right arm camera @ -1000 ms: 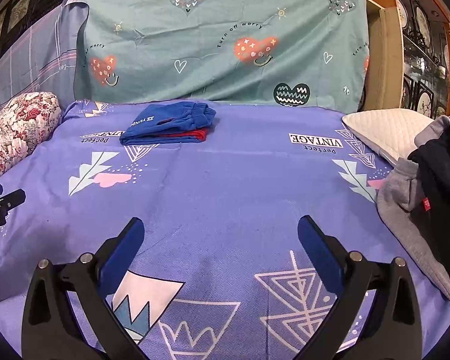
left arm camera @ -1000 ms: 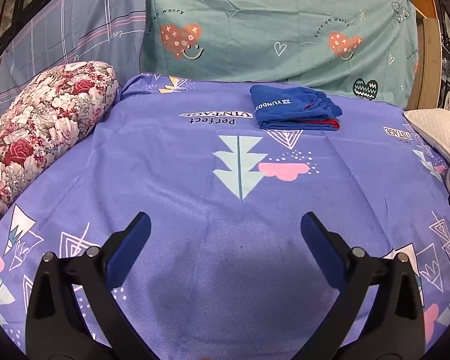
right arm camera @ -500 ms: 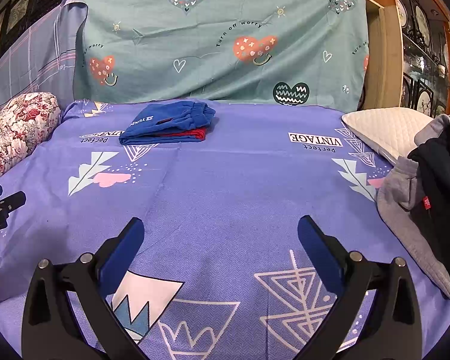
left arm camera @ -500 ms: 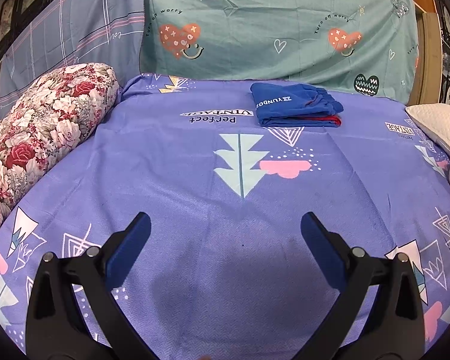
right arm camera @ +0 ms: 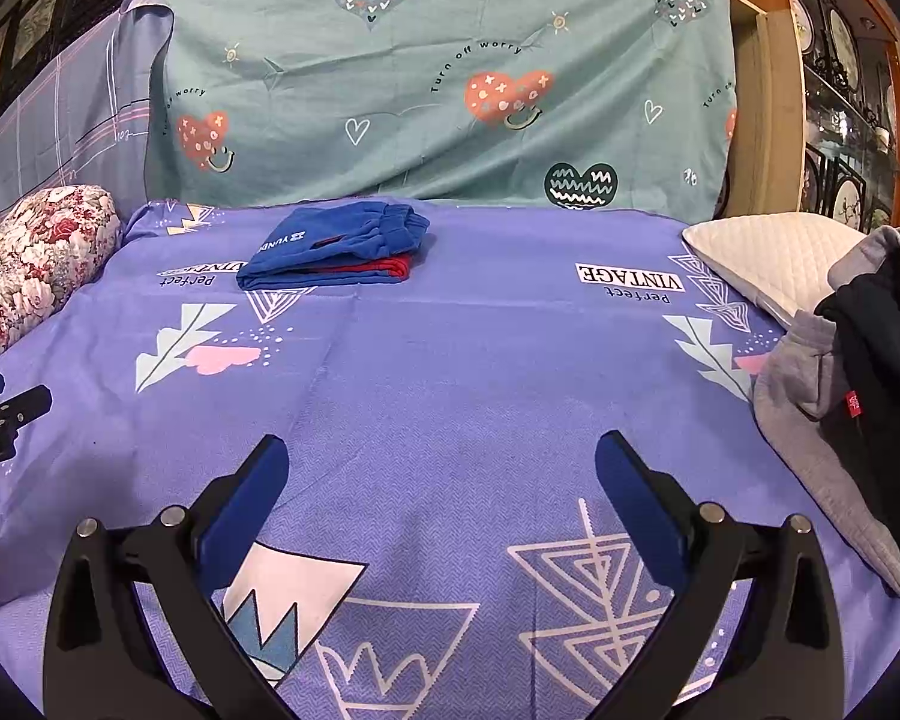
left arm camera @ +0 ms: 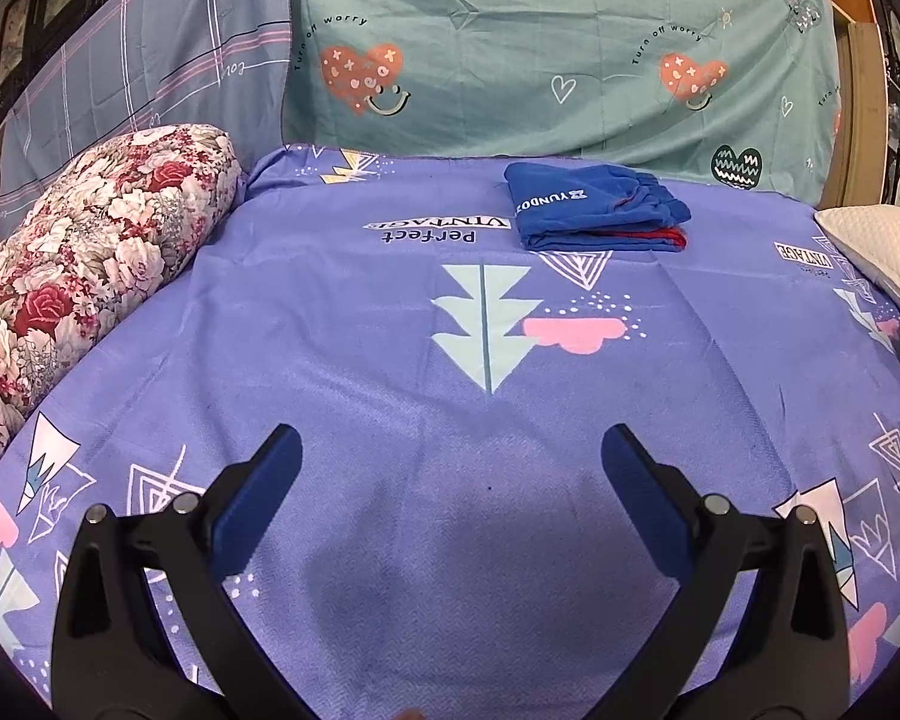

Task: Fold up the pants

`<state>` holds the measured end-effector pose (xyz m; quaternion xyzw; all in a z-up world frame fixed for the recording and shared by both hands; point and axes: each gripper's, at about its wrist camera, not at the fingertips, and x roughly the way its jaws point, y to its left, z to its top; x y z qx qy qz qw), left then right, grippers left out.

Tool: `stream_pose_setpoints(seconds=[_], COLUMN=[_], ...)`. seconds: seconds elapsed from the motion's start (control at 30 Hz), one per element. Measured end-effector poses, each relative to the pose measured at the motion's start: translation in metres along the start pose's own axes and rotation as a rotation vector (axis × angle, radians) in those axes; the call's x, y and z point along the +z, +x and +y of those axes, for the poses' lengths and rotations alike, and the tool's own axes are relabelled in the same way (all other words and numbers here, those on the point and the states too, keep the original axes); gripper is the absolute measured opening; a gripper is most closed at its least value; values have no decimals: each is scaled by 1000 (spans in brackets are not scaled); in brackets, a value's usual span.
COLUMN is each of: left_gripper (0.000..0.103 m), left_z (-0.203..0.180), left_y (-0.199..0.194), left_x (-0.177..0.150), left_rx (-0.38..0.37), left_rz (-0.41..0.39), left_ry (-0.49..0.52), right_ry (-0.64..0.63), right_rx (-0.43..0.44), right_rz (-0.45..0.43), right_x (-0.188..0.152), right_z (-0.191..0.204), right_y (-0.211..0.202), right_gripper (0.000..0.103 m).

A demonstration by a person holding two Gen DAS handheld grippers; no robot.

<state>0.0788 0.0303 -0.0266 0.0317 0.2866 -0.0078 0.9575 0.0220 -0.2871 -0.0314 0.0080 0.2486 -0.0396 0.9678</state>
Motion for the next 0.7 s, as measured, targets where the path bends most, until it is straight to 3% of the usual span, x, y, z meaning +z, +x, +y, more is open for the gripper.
stream_pose_setpoints(seconds=[0.37, 0.7], left_gripper=[101, 101], left_z=[4, -4], left_y=[-7, 1], left_x=[2, -1], left_rx=[-17, -34], left_rz=[-35, 9], left_ry=[-12, 31], right_ry=[8, 12], right_rx=[-12, -13], right_rz=[1, 0], right_x=[-1, -1], right_z=[-1, 0], right_y=[-1, -1], right_gripper=[102, 102])
